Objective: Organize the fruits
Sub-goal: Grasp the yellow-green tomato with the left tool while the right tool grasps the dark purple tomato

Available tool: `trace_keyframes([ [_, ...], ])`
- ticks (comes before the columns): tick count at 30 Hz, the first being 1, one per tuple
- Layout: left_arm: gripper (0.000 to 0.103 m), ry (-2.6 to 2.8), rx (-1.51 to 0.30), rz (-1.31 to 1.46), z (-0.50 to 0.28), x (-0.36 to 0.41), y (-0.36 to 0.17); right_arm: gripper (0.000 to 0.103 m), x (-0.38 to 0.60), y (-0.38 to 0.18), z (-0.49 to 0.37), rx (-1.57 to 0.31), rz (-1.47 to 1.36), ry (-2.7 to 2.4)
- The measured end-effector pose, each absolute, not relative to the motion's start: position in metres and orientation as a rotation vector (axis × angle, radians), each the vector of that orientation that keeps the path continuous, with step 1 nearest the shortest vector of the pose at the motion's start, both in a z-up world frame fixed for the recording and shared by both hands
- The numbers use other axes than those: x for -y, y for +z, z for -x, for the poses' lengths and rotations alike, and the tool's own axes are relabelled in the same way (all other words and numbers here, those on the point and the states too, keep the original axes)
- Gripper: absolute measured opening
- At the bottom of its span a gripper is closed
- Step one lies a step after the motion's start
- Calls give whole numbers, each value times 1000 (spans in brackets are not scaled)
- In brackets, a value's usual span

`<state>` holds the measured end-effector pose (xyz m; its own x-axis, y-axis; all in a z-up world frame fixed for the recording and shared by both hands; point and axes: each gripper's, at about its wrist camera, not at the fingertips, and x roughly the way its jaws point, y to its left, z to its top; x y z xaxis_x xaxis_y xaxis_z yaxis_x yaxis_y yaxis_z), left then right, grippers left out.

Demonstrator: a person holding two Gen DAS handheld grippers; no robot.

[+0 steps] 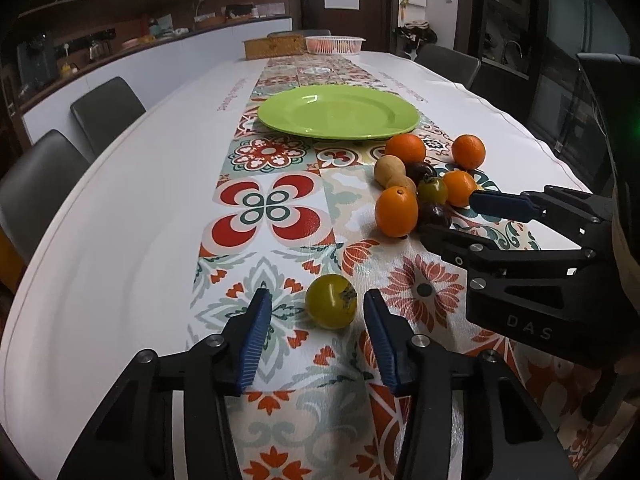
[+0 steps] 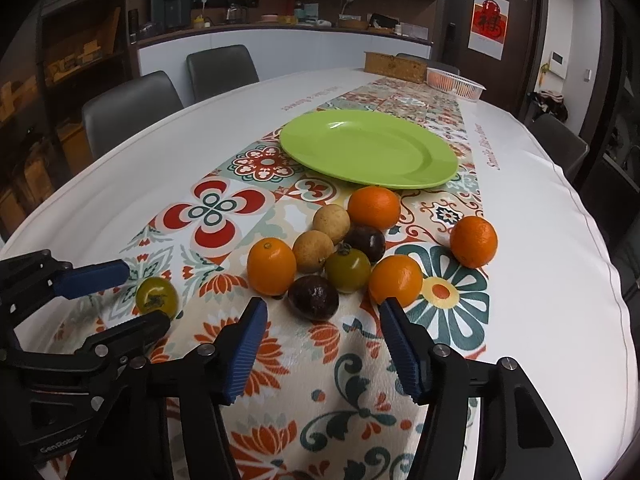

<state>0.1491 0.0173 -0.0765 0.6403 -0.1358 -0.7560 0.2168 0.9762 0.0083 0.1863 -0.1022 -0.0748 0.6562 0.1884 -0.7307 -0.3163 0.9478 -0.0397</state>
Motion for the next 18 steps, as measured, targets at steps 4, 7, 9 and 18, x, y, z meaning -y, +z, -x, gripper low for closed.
trace_keyframes([
  [4, 38, -213, -876, -84, -153, -18, -80, 51, 101, -78, -191, -826, 163, 297],
  [7, 36, -217, -883, -78, -155, -17, -81, 49, 100, -79, -192, -834, 163, 308],
  [9, 34, -221, -885, -76, -156, -16, -81, 48, 99, -79, -193, -834, 168, 311],
  [18, 28, -223, -896, -45, -163, -17, -79, 40, 93, -82, -198, -851, 187, 326],
])
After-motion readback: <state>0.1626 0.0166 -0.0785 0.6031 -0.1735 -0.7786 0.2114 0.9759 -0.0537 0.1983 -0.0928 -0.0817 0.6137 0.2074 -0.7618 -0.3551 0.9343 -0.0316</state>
